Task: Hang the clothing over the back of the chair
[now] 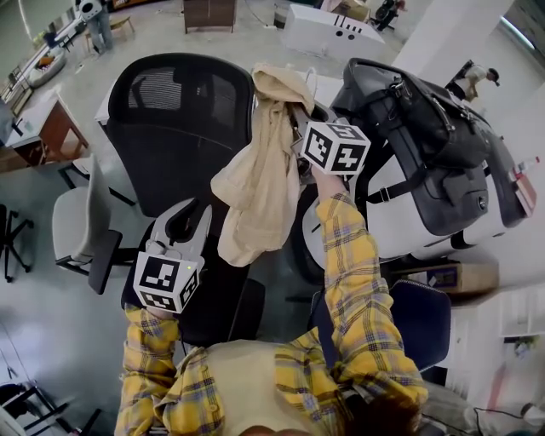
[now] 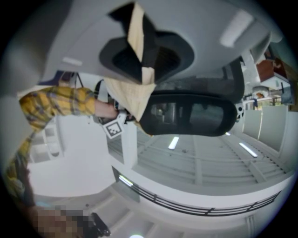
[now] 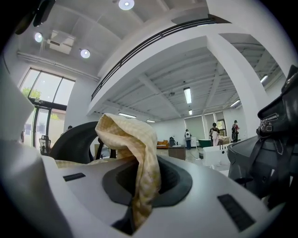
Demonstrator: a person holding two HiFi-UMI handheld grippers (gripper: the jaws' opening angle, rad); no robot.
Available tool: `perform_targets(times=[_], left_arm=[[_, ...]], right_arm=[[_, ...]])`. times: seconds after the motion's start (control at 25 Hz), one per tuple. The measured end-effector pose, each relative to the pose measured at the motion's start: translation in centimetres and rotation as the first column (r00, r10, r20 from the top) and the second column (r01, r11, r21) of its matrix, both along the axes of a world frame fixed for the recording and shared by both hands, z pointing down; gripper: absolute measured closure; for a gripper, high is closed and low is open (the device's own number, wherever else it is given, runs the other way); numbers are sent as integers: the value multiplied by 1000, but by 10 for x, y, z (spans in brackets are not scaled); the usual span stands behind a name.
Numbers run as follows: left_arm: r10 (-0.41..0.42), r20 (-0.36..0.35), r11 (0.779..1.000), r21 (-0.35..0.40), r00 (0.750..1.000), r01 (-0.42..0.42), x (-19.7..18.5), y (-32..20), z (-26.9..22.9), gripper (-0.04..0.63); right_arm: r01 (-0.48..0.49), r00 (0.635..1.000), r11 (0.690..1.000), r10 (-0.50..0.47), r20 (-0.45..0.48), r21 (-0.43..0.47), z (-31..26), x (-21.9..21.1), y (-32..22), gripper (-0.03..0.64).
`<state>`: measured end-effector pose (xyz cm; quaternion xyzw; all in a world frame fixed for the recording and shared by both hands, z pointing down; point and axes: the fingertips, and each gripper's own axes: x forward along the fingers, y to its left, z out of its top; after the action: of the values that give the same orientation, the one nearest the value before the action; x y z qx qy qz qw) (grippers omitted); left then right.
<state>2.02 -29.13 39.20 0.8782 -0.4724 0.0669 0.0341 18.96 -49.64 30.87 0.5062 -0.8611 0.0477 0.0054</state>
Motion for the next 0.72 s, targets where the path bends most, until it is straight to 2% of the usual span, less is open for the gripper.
perform_targets(times=[0.12, 0.24, 0.32, 0.72], left_arm=[[1, 2, 1000, -3, 1000, -1, 0, -2, 3, 525], [-2, -3, 1000, -3, 1000, 2, -1, -4, 3, 525], [-4, -6, 1000, -2, 1000, 4, -2, -6, 3, 525], [-14, -9, 1000, -8, 1000, 14, -8, -11, 6, 525]], right_arm=[[13, 995, 1000, -13, -94, -7, 9, -3, -4, 586], [26, 973, 1000, -22, -231, 12, 20, -7, -6, 586], [39, 957, 999, -29, -288, 27, 24, -11, -7, 586], [196, 920, 981, -183, -345, 1, 33, -21, -8, 585]])
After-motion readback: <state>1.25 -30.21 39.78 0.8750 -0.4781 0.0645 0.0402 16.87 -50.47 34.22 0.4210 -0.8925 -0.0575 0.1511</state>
